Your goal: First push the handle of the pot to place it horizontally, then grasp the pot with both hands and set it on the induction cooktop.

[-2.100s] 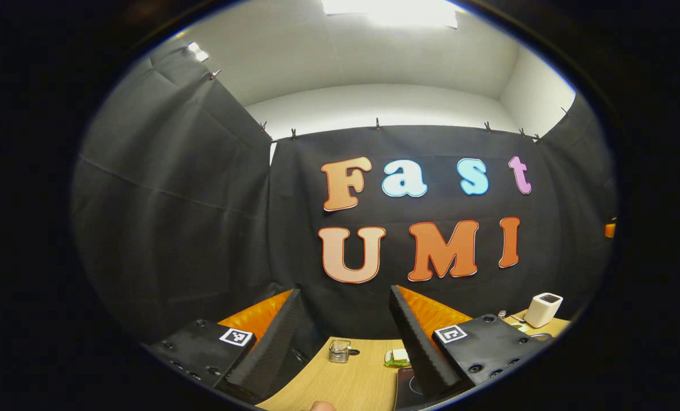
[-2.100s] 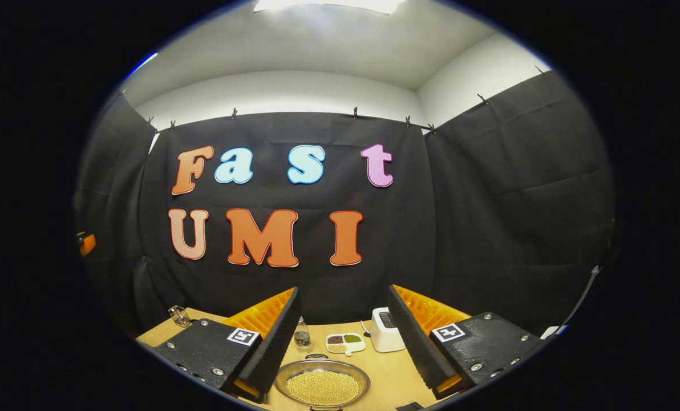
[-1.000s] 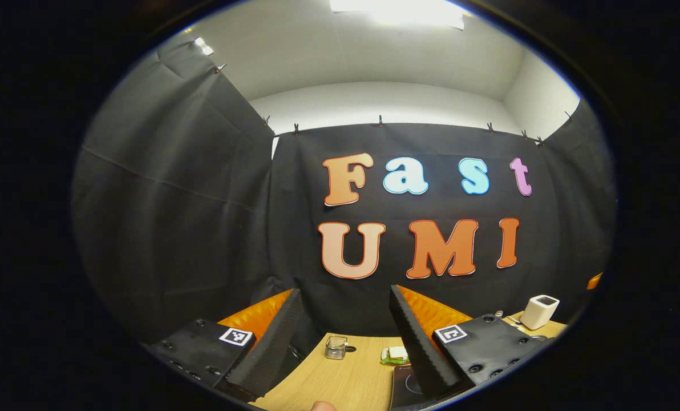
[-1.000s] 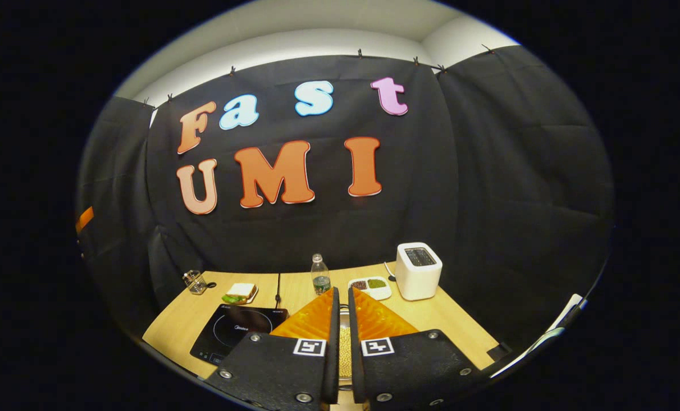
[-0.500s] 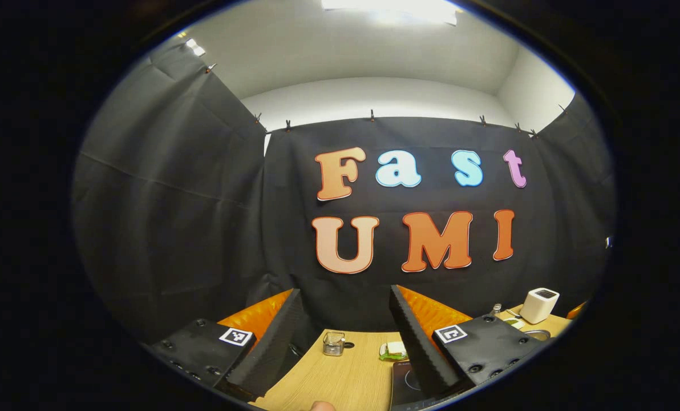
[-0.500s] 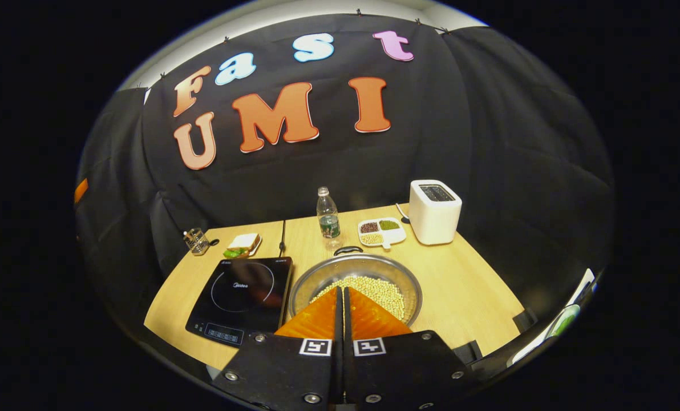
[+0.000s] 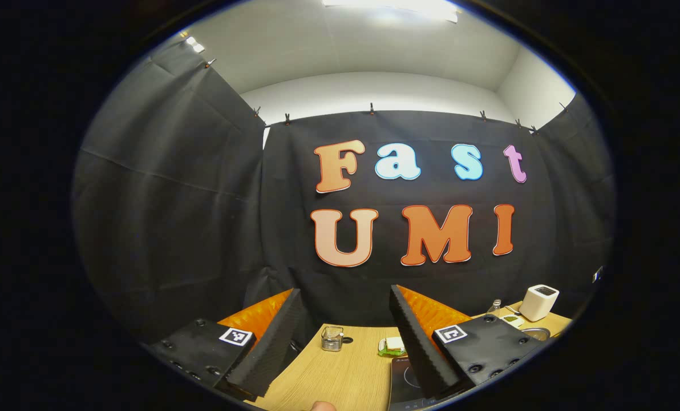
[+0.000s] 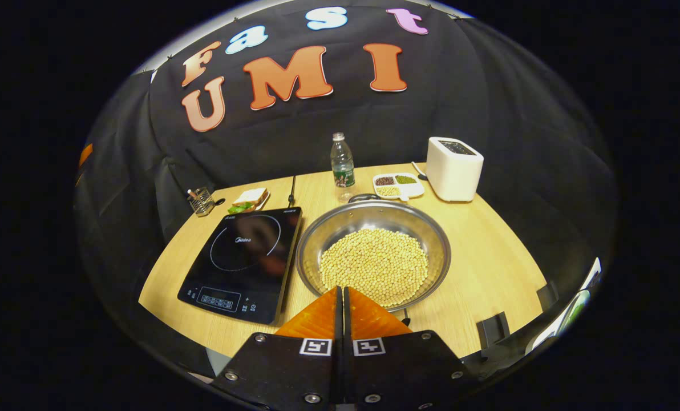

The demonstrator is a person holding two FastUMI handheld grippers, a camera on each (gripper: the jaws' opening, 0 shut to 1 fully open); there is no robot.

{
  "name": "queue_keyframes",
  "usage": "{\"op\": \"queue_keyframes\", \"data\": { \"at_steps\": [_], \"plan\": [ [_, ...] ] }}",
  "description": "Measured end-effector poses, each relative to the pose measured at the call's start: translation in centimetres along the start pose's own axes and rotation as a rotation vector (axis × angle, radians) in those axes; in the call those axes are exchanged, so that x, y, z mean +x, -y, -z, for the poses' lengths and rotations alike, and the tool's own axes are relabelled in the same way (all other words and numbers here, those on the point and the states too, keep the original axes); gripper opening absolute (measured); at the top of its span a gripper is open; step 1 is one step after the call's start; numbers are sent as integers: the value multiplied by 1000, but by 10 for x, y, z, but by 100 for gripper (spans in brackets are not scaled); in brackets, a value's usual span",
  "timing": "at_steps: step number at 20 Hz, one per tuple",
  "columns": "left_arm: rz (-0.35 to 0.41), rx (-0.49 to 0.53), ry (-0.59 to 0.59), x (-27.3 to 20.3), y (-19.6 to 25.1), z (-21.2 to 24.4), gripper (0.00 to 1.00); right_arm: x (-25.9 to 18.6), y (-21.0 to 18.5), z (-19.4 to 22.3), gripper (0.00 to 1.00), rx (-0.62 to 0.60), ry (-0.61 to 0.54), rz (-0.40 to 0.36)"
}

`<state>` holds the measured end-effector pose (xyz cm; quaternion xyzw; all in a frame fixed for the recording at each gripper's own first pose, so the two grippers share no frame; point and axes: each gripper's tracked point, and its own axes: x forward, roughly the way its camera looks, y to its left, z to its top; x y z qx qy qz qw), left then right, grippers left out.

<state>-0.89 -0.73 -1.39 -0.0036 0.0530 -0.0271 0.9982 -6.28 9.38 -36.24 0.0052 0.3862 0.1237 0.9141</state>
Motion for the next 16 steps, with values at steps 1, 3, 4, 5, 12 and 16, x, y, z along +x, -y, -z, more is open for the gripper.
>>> {"op": "queue_keyframes", "data": {
  "at_steps": [1,3,4,5,12,16],
  "plan": [
    [2,1,-4,4,5,0,100,2,-4,5,0,-3,-13,-7],
    [4,1,-10,8,7,3,100,8,-7,16,0,-9,-37,-15],
    [3,2,-14,8,6,4,100,11,-8,21,0,-10,-48,-16],
    [2,2,-17,6,4,6,100,14,-8,27,0,-9,-61,-16],
    [-11,10,-45,9,4,13,100,38,-10,63,0,6,-153,-21],
    [-8,20,-42,6,8,10,100,52,-2,75,0,24,-187,-5]
  ]
}}
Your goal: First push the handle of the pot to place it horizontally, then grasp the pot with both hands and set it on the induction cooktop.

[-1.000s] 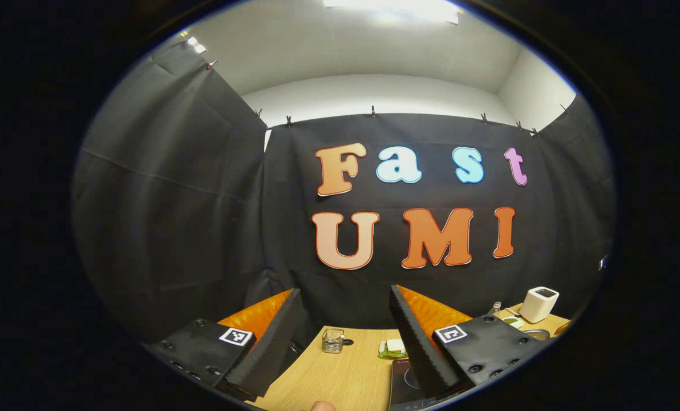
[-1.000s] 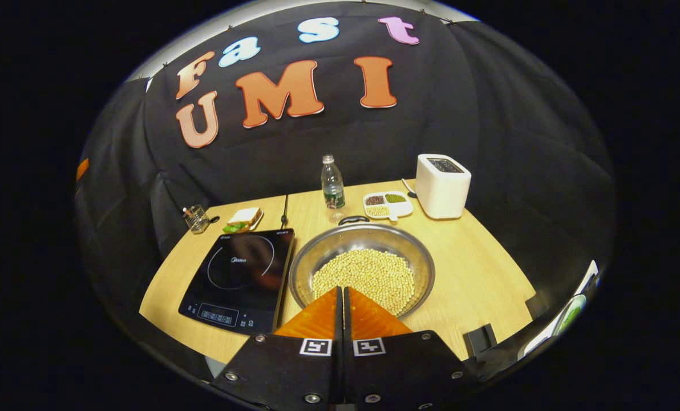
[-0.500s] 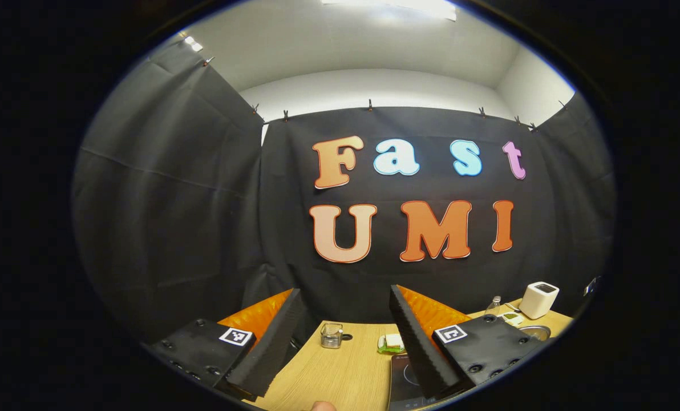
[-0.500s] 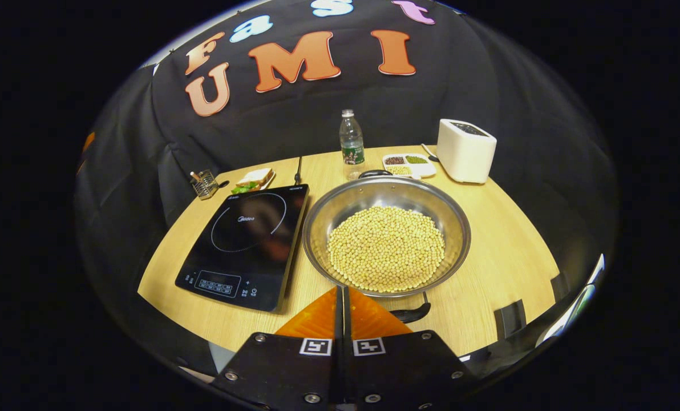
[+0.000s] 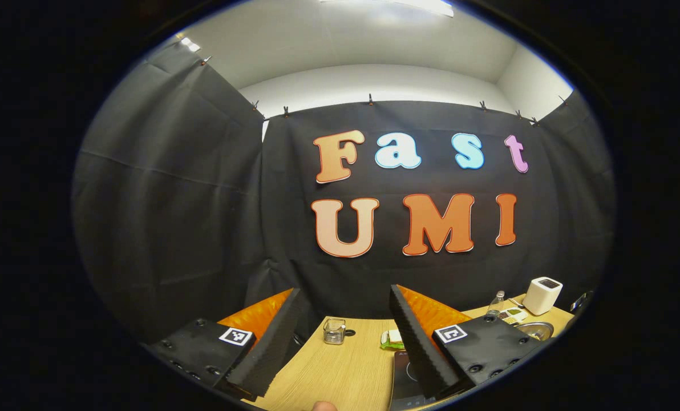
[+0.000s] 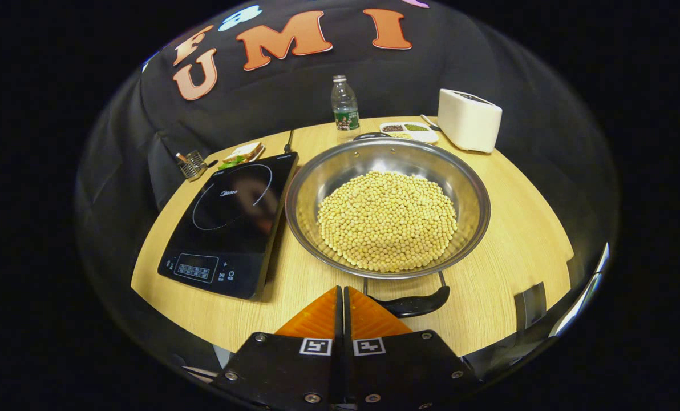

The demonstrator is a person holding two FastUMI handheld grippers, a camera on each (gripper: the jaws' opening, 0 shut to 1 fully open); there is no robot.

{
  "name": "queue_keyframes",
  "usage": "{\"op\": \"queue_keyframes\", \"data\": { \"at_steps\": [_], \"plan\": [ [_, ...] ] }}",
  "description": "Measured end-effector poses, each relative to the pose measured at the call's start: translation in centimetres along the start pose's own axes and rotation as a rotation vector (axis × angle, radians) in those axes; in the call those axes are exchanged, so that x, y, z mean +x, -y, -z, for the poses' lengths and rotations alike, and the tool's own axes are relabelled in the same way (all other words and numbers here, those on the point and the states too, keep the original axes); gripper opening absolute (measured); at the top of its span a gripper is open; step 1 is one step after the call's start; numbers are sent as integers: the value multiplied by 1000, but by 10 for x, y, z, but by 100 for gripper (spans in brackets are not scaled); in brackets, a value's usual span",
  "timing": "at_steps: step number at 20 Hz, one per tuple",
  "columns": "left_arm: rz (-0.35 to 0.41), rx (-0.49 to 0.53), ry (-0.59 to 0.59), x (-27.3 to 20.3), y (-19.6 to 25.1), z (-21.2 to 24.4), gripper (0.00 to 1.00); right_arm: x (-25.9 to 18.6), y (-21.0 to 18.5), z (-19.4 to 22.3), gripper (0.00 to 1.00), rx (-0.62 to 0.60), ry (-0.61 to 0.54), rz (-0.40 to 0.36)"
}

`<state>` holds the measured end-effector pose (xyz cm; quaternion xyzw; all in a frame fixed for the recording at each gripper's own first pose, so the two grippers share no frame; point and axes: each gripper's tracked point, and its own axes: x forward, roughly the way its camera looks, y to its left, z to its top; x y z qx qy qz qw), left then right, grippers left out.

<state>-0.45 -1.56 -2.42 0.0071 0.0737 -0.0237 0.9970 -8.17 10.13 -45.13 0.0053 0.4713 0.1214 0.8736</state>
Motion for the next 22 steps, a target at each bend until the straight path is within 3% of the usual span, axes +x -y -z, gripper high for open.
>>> {"op": "queue_keyframes", "data": {
  "at_steps": [3,4,7,22],
  "plan": [
    [9,4,6,-1,5,-4,96,1,0,4,0,26,-17,-22],
    [10,7,6,-1,8,-4,100,3,3,3,0,28,-16,-17],
    [18,10,-1,1,17,0,100,3,15,1,0,50,-12,-4],
    [31,-8,-15,22,40,5,100,4,92,-10,0,165,10,104]
  ]
}}
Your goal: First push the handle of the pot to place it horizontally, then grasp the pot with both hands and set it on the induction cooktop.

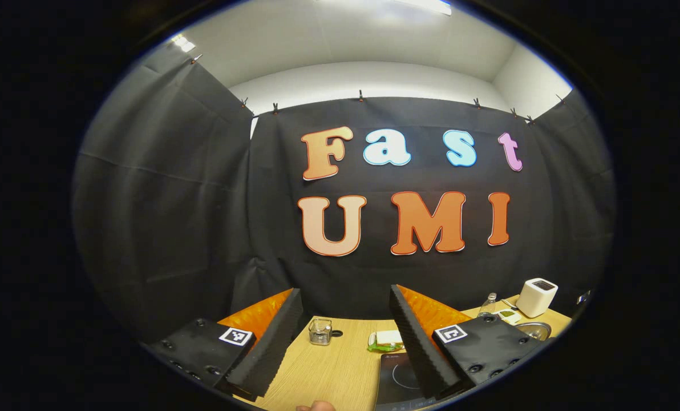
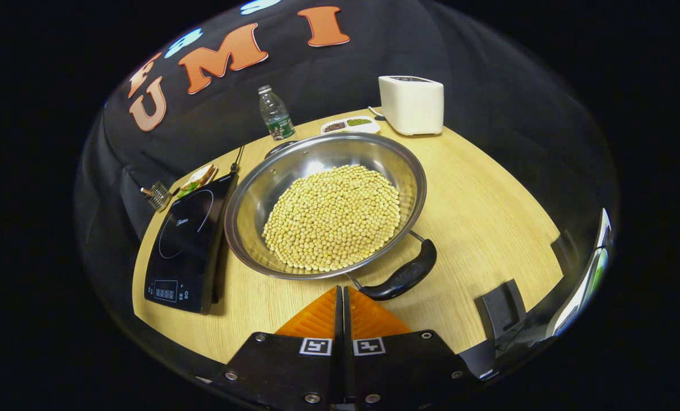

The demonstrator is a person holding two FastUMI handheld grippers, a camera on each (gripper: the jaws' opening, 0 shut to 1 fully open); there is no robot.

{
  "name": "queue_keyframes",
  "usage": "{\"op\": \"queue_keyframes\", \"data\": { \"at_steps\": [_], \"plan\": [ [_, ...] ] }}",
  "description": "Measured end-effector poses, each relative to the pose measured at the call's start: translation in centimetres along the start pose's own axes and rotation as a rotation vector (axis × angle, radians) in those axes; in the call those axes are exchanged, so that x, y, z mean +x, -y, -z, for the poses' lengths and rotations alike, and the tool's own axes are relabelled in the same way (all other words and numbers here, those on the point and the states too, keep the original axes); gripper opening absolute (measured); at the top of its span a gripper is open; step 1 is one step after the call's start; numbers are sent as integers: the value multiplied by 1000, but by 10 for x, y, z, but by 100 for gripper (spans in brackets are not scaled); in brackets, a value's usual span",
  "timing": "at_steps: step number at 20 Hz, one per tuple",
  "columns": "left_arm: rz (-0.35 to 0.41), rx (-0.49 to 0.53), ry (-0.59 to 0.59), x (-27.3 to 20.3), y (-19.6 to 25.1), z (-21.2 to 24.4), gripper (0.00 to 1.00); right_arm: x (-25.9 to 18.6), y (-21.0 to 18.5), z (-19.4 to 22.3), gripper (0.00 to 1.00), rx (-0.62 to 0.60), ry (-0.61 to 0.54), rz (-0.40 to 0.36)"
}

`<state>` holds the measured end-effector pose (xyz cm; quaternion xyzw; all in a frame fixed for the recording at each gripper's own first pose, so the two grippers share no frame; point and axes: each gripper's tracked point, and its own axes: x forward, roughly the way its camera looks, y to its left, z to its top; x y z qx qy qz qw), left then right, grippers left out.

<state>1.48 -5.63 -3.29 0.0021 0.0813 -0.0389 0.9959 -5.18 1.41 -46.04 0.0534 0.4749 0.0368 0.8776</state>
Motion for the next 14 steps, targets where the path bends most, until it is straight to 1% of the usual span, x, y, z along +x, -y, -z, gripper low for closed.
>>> {"op": "queue_keyframes", "data": {
  "at_steps": [10,14],
  "plan": [
    [10,4,-8,14,21,2,100,11,33,-22,0,55,15,32],
    [1,9,-17,23,28,6,100,15,45,-31,0,75,13,37]
  ]
}}
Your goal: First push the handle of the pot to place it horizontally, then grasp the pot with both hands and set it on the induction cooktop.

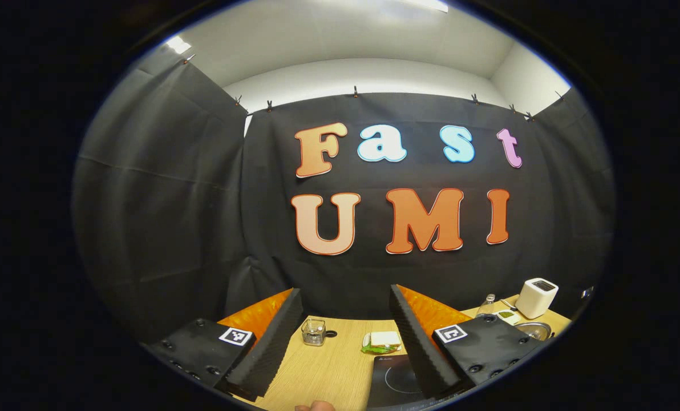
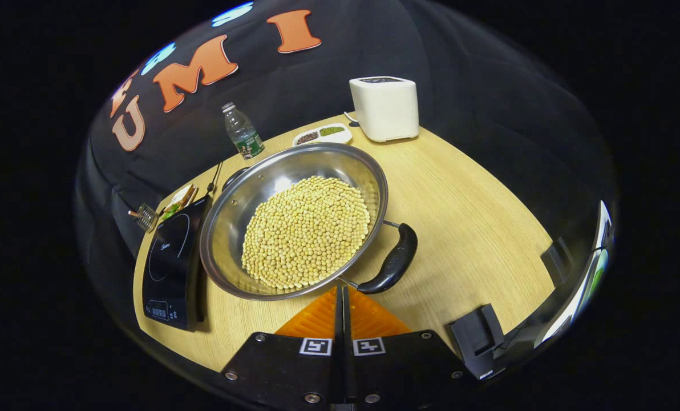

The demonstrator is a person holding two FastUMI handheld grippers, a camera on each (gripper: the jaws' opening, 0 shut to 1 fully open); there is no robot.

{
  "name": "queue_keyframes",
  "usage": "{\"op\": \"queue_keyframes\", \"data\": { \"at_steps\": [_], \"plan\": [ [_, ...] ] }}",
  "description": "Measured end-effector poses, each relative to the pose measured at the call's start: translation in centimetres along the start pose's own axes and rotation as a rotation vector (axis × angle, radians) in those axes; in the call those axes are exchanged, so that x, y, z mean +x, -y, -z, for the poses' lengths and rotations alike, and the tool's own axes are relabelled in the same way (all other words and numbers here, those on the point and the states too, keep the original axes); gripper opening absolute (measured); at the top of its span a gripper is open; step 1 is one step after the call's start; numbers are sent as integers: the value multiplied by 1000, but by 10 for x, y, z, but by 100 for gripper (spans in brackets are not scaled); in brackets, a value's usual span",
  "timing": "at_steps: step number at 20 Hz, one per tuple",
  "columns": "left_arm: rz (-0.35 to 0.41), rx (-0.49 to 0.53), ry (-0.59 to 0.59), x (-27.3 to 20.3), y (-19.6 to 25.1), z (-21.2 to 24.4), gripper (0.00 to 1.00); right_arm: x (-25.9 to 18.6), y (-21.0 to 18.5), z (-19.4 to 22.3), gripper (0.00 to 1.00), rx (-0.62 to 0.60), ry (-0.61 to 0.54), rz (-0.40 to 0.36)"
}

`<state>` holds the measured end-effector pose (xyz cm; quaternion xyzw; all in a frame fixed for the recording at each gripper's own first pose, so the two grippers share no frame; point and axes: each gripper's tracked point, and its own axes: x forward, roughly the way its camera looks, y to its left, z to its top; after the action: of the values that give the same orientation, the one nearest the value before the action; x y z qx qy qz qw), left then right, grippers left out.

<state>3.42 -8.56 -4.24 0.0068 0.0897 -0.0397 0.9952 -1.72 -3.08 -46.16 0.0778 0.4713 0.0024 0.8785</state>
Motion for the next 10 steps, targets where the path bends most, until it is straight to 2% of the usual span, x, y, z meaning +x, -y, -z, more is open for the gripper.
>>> {"op": "queue_keyframes", "data": {
  "at_steps": [2,4,5,8,9,10],
  "plan": [
    [0,-2,-8,4,5,2,100,4,6,-6,0,6,5,9],
    [12,-2,-6,4,11,0,96,6,11,-10,0,17,6,10],
    [12,4,-4,5,13,-1,100,8,13,-13,0,24,6,10],
    [18,14,6,8,20,-5,100,13,18,-20,0,40,8,13],
    [24,15,9,9,23,-5,96,15,19,-22,0,46,9,12],
    [24,16,8,10,25,-4,96,16,21,-25,0,54,11,14]
  ]
}}
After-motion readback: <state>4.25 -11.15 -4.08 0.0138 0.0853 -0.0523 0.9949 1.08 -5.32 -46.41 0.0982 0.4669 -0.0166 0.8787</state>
